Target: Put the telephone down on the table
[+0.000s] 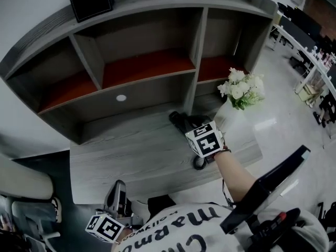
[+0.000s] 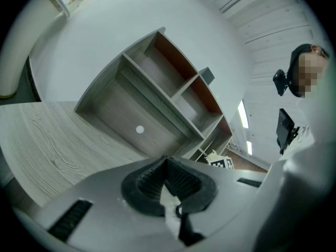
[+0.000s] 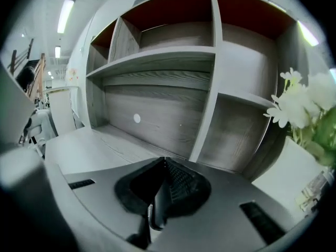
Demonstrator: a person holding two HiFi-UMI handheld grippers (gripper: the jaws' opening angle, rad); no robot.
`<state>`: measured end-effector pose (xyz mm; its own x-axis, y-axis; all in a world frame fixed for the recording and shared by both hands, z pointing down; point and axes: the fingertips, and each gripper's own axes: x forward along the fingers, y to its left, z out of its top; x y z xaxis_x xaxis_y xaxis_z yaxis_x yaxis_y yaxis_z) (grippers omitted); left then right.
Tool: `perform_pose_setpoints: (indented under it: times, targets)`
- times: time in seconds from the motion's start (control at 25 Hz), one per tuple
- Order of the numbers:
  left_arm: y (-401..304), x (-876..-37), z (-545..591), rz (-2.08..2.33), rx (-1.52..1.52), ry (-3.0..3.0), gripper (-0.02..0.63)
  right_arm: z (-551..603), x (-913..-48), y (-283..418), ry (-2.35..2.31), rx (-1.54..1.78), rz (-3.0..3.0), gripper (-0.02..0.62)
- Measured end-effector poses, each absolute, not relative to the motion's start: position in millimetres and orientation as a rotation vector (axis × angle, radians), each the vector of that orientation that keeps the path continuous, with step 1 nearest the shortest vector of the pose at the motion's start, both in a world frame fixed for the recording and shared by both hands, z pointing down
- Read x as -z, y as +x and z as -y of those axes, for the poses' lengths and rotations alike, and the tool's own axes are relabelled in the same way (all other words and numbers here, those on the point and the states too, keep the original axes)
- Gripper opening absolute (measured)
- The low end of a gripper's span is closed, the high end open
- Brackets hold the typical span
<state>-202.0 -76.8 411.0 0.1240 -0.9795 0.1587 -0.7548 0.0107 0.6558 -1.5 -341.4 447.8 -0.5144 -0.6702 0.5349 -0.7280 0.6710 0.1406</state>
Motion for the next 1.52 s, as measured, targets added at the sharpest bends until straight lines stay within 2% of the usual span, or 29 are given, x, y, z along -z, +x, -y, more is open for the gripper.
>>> perform_pose_setpoints:
  times: [0.68, 0.84, 1.16, 1.52]
  targets:
    - [-110.6, -407.0, 3.5, 1.801, 0.472, 1.824, 0.009, 227.7, -422.0, 53.5, 0.941, -0.097, 2.508, 0.012]
    - [-88.7, -399.9, -14.6, 1.797, 0.445, 1.812, 0.009, 190.9, -398.4, 62.3, 0.845, -0.185, 2.624, 0.012]
    - [-65.6, -375.8, -27.5, 1.756, 0.416, 1.872, 0.009, 126.6, -367.9, 85.4, 0.770, -0.212, 2.705, 0.011]
    - [-55.7, -371.5, -39.1, 1.656, 0.403, 1.966, 0.009, 112.4, -359.8, 103.1, 0.870, -0.239, 2.696, 0.011]
